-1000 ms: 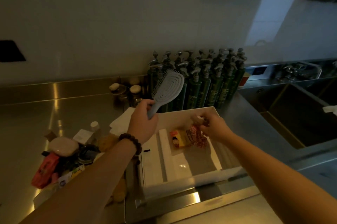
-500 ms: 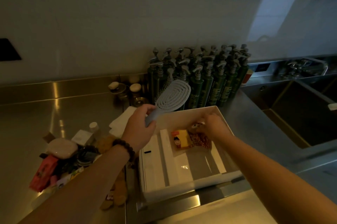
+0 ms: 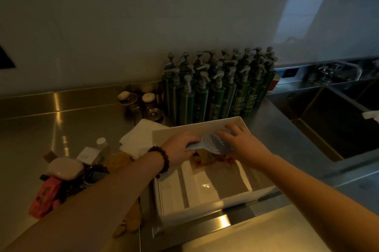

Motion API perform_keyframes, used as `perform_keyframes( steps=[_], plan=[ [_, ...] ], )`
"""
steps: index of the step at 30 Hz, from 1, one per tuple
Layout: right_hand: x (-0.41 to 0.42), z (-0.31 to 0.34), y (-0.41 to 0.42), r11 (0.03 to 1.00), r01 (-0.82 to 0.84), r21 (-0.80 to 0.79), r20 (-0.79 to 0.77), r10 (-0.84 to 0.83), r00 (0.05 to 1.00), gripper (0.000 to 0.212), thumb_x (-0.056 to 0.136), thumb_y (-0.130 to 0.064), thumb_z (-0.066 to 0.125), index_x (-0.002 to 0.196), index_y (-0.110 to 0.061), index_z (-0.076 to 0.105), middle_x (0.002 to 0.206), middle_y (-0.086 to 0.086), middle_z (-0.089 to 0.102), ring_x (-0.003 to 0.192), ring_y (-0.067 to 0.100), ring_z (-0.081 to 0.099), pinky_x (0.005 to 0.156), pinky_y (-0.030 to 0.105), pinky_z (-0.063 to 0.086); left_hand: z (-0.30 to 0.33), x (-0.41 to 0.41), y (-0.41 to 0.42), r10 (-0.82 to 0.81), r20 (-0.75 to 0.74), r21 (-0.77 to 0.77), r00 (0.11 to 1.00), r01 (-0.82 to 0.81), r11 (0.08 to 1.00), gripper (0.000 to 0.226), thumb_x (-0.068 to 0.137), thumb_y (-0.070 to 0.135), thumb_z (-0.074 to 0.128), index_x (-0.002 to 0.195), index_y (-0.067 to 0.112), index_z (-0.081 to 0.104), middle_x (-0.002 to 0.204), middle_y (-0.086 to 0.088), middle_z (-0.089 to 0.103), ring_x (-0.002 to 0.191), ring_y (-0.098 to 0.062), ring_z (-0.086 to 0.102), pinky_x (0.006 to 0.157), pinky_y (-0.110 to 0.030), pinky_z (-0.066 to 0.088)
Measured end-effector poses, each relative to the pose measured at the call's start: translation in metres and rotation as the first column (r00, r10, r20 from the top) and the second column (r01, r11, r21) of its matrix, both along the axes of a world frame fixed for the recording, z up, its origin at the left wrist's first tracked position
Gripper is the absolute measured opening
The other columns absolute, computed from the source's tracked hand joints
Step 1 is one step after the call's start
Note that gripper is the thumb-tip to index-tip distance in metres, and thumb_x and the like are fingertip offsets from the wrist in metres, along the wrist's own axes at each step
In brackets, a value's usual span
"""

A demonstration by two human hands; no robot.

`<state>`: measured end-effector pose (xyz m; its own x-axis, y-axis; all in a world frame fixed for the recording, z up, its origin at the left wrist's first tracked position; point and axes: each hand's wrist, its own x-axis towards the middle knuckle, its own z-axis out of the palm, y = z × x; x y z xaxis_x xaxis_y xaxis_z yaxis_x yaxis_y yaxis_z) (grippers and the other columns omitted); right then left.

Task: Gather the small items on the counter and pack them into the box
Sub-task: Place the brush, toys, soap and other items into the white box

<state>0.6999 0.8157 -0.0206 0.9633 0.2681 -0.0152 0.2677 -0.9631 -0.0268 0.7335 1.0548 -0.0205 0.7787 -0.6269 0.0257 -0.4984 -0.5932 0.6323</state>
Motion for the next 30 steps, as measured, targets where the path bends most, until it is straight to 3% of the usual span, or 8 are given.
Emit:
perform_keyframes(
  steps=[3,6,8,10,12,13,16,30],
  plan=[
    [0.005,-0.017,0.002,0.996,0.055,-0.070,-0.055,-0.059,0.997,0.069,0.090,-0.037,0.056,0.149,-0.034,0.019,0.148,0.008,0.029,0.132,0.031,0.031,0.107,0.041,0.035,-0.017,0.006,-0.015,0.011,-0.046,0.088,0.999,-0.007,0.996,0.026,0.091,0.020,0.055,0.115,0.025,0.063,0.115,0.005,0.062,0.102,-0.010,0.055,0.092,-0.033,0.047],
    [0.008,-0.028,0.001,0.988,0.101,-0.120,-0.005,-0.102,0.995,0.071,0.092,-0.036,0.055,0.150,-0.031,0.015,0.147,0.011,0.032,0.132,0.031,0.031,0.109,0.040,0.033,-0.033,0.006,-0.027,0.041,0.052,0.055,0.998,-0.044,0.998,0.018,0.091,0.034,0.053,0.102,0.031,0.067,0.099,0.008,0.069,0.093,-0.010,0.062,0.089,-0.036,0.051],
    [0.007,-0.034,0.002,0.982,0.112,-0.151,0.008,-0.112,0.994,0.077,0.091,-0.034,0.057,0.151,-0.027,0.010,0.152,0.013,0.025,0.140,0.032,0.022,0.114,0.042,0.026,-0.038,0.006,-0.035,0.123,0.113,0.054,0.986,-0.129,0.990,0.019,0.087,0.041,0.056,0.089,0.028,0.069,0.089,0.002,0.072,0.088,-0.017,0.066,0.089,-0.042,0.052],
    [0.005,-0.040,0.002,0.981,0.125,-0.148,-0.013,-0.128,0.992,0.085,0.090,-0.033,0.058,0.152,-0.024,0.002,0.159,0.013,0.009,0.146,0.030,0.006,0.117,0.044,0.015,-0.042,0.006,-0.043,0.116,0.061,0.111,0.991,-0.123,0.986,0.019,0.089,0.038,0.055,0.100,0.028,0.066,0.104,-0.004,0.069,0.100,-0.022,0.062,0.097,-0.045,0.046],
    [0.005,-0.043,0.002,0.979,0.144,-0.142,-0.051,-0.152,0.987,0.089,0.090,-0.035,0.057,0.152,-0.022,-0.005,0.160,0.012,-0.003,0.147,0.028,-0.004,0.118,0.045,0.010,-0.055,0.006,-0.047,0.049,-0.029,0.239,0.998,-0.041,0.970,0.046,0.091,0.024,0.052,0.136,0.015,0.044,0.143,-0.012,0.041,0.131,-0.027,0.038,0.112,-0.039,0.026],
    [0.005,-0.045,0.002,0.978,0.150,-0.143,-0.070,-0.161,0.984,0.089,0.091,-0.036,0.056,0.151,-0.021,-0.008,0.160,0.013,-0.006,0.147,0.028,-0.007,0.119,0.046,0.008,-0.061,0.006,-0.048,0.039,0.031,0.337,0.999,-0.047,0.940,0.062,0.092,0.020,0.051,0.146,0.009,0.022,0.154,-0.012,0.019,0.140,-0.026,0.021,0.115,-0.036,0.014],
    [0.006,-0.048,0.005,0.977,0.163,-0.137,-0.130,-0.181,0.975,0.088,0.094,-0.041,0.049,0.150,-0.016,-0.014,0.159,0.014,-0.013,0.146,0.028,-0.013,0.120,0.046,0.004,-0.072,0.002,-0.041,0.030,0.102,0.459,0.994,-0.074,0.886,0.076,0.095,0.036,0.041,0.147,0.012,-0.009,0.157,-0.006,-0.010,0.144,-0.019,-0.004,0.108,-0.029,-0.007],
    [-0.008,-0.019,0.014,0.971,0.223,0.088,-0.054,-0.219,0.974,0.087,0.091,-0.041,0.056,0.151,-0.021,-0.004,0.160,0.004,-0.011,0.146,0.020,-0.010,0.118,0.040,0.002,-0.026,-0.012,-0.042,0.060,0.069,0.333,0.996,-0.080,0.939,0.088,0.088,0.050,0.050,0.148,0.014,-0.003,0.157,-0.004,-0.002,0.144,-0.017,-0.002,0.112,-0.031,-0.001]
  ],
)
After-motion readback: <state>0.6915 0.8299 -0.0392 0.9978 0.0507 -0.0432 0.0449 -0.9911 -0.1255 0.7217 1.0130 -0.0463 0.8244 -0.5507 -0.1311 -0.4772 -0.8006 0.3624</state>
